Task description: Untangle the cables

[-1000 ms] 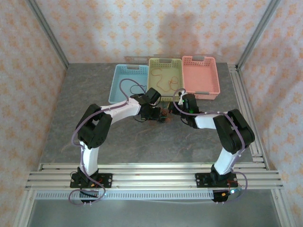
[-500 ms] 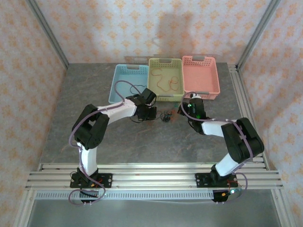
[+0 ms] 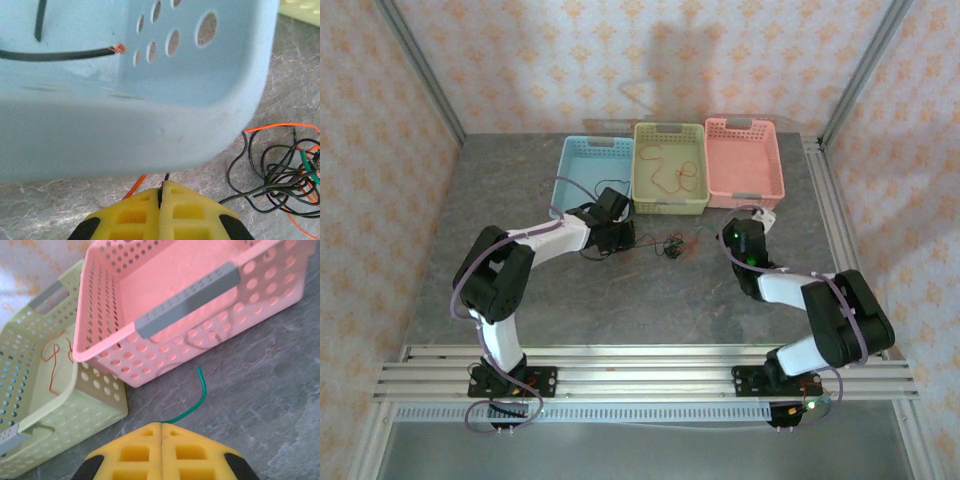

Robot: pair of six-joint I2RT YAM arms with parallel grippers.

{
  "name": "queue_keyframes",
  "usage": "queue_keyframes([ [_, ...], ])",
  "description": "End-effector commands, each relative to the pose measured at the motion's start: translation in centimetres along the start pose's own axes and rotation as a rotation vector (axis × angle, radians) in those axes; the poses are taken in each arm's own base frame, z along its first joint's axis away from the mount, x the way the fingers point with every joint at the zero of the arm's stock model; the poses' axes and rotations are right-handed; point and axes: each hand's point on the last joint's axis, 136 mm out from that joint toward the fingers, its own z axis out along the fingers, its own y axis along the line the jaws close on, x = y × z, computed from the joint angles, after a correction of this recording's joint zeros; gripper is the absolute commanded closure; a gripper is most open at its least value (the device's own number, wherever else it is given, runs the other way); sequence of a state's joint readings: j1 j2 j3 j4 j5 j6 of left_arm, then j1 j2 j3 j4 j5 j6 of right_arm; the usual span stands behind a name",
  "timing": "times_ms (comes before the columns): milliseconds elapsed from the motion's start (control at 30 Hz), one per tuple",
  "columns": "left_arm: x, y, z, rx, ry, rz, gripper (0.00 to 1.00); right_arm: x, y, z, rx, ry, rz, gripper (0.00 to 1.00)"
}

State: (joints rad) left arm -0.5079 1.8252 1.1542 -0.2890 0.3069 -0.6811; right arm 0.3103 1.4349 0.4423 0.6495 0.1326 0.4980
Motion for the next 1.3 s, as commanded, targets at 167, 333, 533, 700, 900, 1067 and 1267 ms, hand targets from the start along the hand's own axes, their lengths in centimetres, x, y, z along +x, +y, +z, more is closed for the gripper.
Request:
queue_keyframes([
  [167,-1.3,0.1,-1.2,0.009,-0.074,-0.039,1.00,-4.4,-3.4,-2.6,0.118,-0.255,0.089,1.00],
  [333,-1.4,0.3,-1.2,0.008,-0.078,-0.049,1.00,-5.1,-4.7,-3.5,0.168,-0.309,0.116,1.00],
  [533,-1.4,0.4,-1.4,0.008,-0.085,-0.052,1.00,-5.2,-5.5,-3.7,0.195,-0.322,0.127,1.00],
  [700,-1.5,0.4,-1.2,0.010,-0.079,-0.052,1.00,-5.2,-5.6,-3.6,0.196,-0.318,0.128,1.00],
  [900,-1.4,0.2,-1.1,0.016,-0.073,-0.049,1.00,-5.0,-4.4,-3.2,0.140,-0.286,0.102,1.00],
  [1067,-1.4,0.1,-1.2,0.022,-0.077,-0.048,1.00,-4.9,-2.9,-3.0,0.070,-0.260,0.067,1.00],
  [1267,-1.4,0.2,-1.2,0.020,-0.075,-0.050,1.00,-6.8,-2.8,-3.9,0.083,-0.334,0.021,1.00],
])
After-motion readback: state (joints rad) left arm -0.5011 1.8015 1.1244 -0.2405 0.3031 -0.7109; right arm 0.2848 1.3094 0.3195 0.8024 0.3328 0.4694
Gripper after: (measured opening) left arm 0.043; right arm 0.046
